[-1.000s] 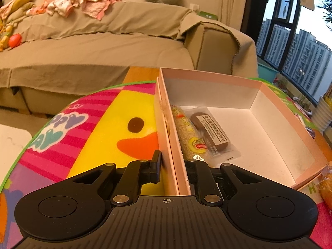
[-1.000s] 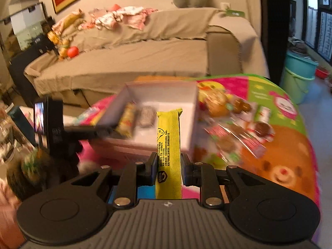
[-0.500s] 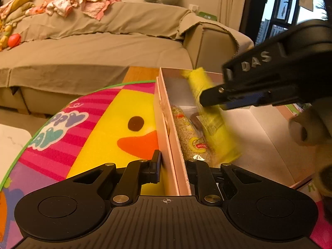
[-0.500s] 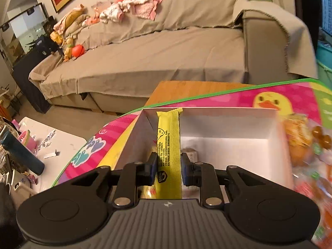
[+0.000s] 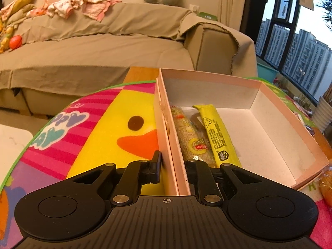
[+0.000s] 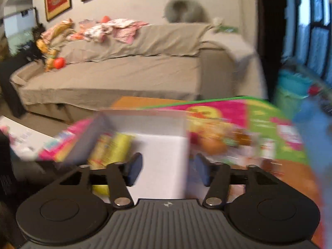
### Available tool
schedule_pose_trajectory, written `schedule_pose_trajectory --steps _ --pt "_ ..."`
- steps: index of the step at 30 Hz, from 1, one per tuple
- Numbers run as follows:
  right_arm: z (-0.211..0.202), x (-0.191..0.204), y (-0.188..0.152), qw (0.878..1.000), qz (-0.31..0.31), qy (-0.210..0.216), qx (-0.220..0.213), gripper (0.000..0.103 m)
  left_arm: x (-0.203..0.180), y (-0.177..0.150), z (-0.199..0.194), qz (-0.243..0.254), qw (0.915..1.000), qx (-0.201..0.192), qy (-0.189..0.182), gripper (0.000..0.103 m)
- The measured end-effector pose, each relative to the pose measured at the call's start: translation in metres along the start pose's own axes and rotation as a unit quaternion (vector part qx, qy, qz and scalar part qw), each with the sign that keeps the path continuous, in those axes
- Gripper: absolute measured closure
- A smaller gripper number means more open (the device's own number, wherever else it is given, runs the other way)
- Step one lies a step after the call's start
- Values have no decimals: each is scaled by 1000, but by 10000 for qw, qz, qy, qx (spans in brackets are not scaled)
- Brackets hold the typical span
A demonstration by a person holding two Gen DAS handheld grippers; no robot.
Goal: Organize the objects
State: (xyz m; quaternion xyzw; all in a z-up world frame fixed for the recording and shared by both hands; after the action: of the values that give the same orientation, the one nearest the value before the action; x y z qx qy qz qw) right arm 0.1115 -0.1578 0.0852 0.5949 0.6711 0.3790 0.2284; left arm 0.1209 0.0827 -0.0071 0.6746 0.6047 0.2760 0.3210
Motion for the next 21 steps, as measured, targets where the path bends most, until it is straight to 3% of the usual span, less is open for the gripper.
schedule_pose_trajectory --steps 4,9,14,19,21 --pt "-28 -39 -38 9983 -96 -549 193 25 -2 1 2 19 10000 -8 -31 88" --pt "-42 -60 -78 9963 52 -658 548 20 -3 1 2 3 10000 22 -16 88" --pt "-31 -62 -96 9954 245 -647 659 20 -4 1 1 57 10000 54 19 88" --pt "-17 -56 -92 9955 1 -782 542 20 -4 0 1 68 10000 57 28 88" --pt "-16 -54 -90 9956 -6 -724 593 30 -4 0 1 67 10000 56 23 88"
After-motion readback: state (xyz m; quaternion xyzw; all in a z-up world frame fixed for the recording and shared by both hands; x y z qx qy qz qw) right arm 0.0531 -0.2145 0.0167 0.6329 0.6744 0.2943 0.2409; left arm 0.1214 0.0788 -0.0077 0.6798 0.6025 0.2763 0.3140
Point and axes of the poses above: each gripper's, at about its wrist camera, not at the fingertips, and z roughly the way its jaws point, x to its left, y to its top, the point moved 4 cm from there along z, roughly the way its jaws point, and after that the axes turned 8 degrees about z, right-handed, at the moved point
